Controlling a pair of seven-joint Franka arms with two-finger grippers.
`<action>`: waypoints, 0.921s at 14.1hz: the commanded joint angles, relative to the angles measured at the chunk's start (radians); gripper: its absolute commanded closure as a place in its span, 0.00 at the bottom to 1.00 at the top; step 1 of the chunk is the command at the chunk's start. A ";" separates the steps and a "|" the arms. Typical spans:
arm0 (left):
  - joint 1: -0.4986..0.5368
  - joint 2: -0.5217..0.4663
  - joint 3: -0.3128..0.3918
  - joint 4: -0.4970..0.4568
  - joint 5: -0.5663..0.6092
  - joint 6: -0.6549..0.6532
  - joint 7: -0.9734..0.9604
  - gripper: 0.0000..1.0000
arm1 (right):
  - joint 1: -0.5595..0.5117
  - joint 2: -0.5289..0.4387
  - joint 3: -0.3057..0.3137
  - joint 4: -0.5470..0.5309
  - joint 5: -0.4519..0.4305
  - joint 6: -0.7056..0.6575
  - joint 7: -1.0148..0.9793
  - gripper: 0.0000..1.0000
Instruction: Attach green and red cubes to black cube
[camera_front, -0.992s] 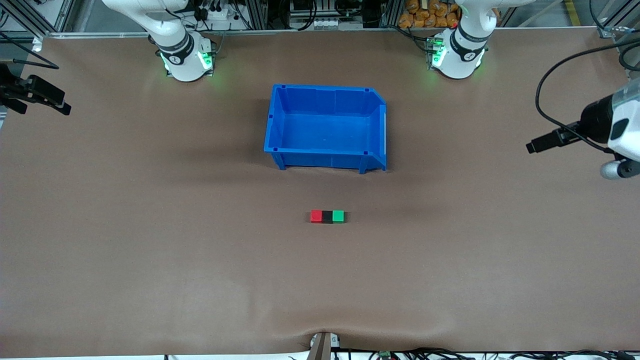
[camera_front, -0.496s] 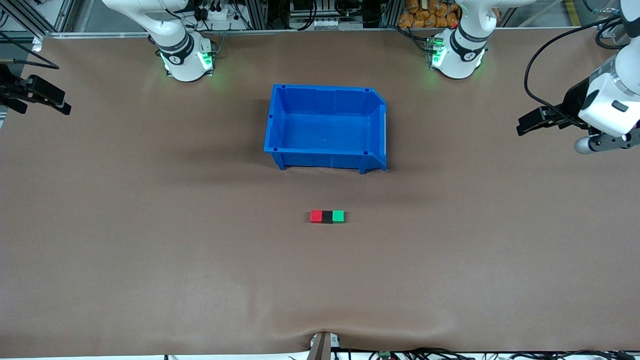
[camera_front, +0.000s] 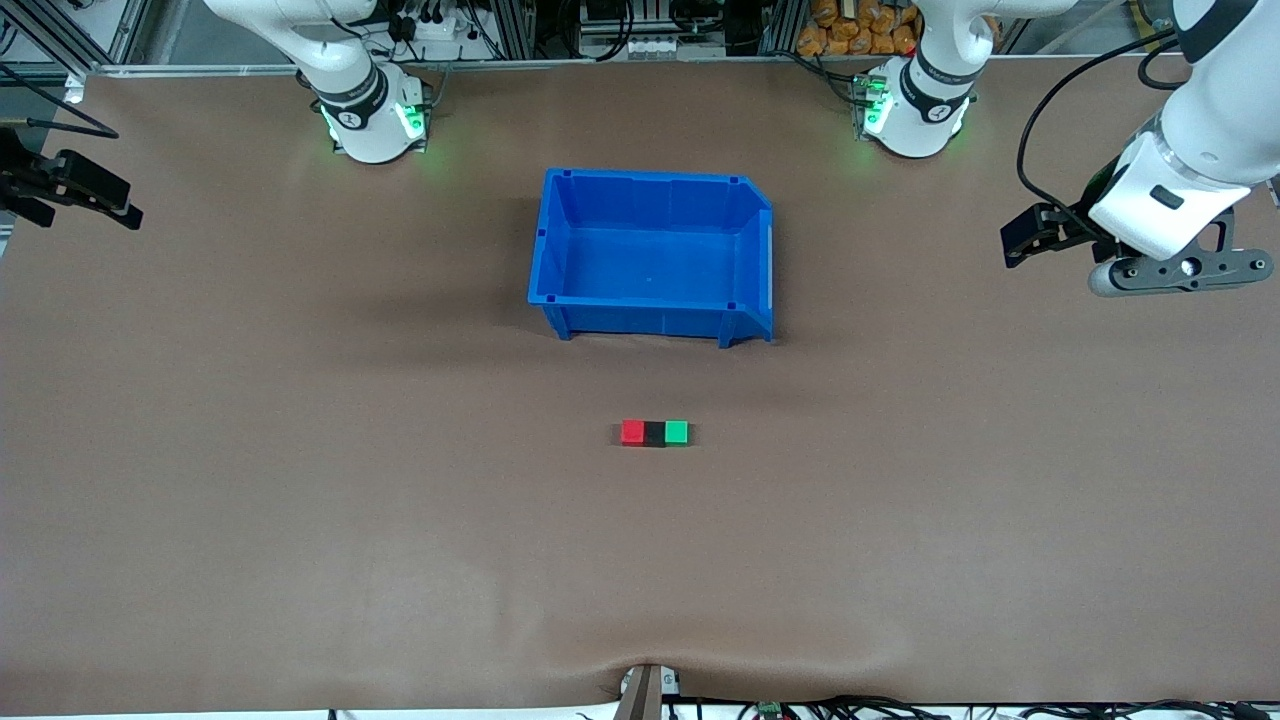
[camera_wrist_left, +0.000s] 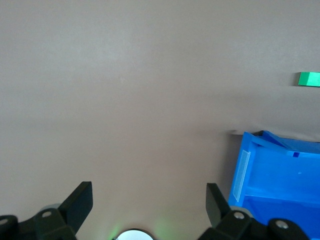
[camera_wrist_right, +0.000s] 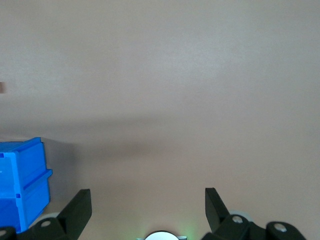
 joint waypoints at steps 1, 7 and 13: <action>0.001 -0.056 0.021 -0.044 0.008 0.018 0.056 0.00 | -0.014 -0.002 0.010 0.003 -0.011 -0.008 -0.005 0.00; 0.009 -0.166 0.035 -0.158 0.000 0.013 0.061 0.00 | -0.009 -0.002 0.010 0.004 -0.009 -0.008 -0.007 0.00; 0.081 -0.190 0.018 -0.131 -0.021 -0.034 0.064 0.00 | -0.009 -0.002 0.010 0.003 -0.009 -0.008 -0.010 0.00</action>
